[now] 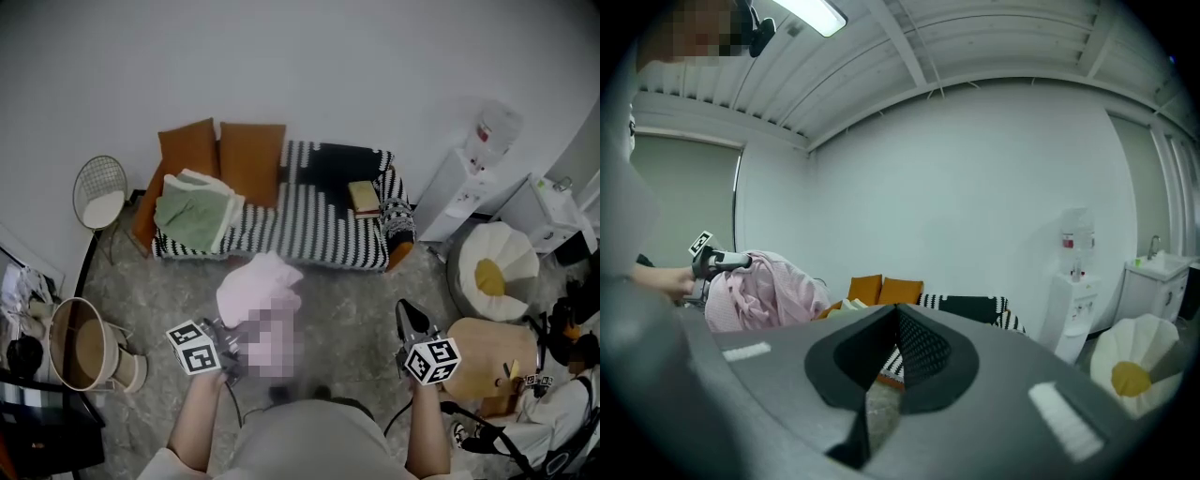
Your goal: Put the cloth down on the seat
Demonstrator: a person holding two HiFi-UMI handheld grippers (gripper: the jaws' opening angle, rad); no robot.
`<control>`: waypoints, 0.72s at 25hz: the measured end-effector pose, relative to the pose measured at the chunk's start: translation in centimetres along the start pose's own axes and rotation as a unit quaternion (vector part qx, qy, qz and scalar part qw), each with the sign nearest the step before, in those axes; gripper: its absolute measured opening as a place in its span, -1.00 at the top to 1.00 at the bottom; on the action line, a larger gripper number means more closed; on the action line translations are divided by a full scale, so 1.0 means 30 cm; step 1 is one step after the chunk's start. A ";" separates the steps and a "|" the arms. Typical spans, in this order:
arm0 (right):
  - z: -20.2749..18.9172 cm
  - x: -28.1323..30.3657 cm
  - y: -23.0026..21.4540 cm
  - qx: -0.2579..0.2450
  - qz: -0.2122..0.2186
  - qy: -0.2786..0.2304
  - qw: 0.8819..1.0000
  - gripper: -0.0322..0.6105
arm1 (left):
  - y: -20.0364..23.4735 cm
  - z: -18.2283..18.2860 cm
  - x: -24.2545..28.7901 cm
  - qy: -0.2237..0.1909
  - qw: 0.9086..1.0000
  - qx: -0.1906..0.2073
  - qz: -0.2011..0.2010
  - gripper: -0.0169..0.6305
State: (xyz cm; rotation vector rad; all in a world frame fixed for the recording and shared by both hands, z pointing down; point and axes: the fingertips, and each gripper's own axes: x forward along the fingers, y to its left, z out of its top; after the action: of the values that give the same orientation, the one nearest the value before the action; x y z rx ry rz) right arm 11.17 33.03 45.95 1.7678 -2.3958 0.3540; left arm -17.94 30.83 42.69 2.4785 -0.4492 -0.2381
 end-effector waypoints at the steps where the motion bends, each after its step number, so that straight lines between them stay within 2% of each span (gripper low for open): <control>1: -0.003 0.007 0.007 -0.001 -0.004 0.003 1.000 0.90 | 0.008 -0.002 -0.008 0.003 1.000 0.000 -0.001 0.66; 8: -0.009 0.070 0.072 0.003 -0.027 0.012 1.000 0.90 | 0.084 -0.012 -0.078 0.023 1.000 -0.009 -0.012 0.66; 18: -0.041 0.116 0.155 0.024 -0.024 0.009 0.999 0.90 | 0.122 0.014 -0.157 0.033 0.999 -0.013 -0.005 0.66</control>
State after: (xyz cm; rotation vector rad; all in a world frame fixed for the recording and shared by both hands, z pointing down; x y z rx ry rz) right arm 5.67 31.46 47.54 1.8303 -2.3465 0.4229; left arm -23.37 29.56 44.84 2.4558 -0.4037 -0.1643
